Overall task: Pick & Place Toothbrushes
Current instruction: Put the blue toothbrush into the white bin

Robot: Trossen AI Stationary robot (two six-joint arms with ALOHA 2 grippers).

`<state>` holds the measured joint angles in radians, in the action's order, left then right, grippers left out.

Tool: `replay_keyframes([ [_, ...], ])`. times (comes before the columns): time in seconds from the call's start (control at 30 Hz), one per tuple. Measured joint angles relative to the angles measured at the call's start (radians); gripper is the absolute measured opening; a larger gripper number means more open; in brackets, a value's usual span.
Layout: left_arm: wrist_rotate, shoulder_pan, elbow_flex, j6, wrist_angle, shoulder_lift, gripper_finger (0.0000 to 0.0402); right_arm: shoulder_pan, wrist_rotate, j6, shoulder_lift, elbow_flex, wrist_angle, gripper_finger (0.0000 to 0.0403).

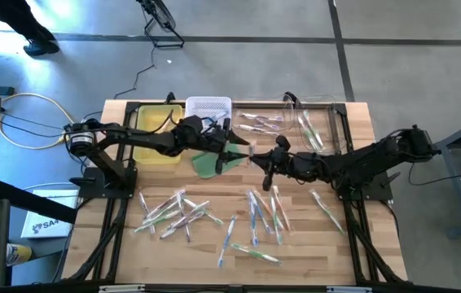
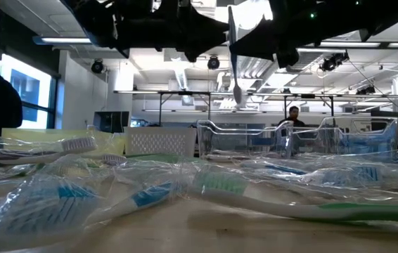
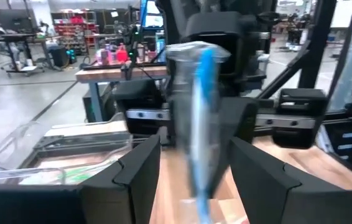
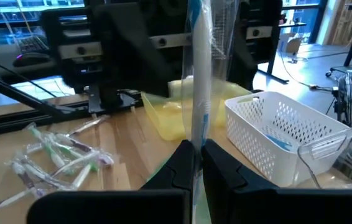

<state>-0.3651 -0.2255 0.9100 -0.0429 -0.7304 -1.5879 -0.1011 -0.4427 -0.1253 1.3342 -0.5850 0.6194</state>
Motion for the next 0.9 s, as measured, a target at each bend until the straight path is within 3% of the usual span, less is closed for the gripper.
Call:
replay_keyframes([
  [0.9,0.064,0.056,0.015,0.022,-0.001,-0.001,0.0184,0.001,0.007,0.051,0.000,0.000,0.022,0.0007],
])
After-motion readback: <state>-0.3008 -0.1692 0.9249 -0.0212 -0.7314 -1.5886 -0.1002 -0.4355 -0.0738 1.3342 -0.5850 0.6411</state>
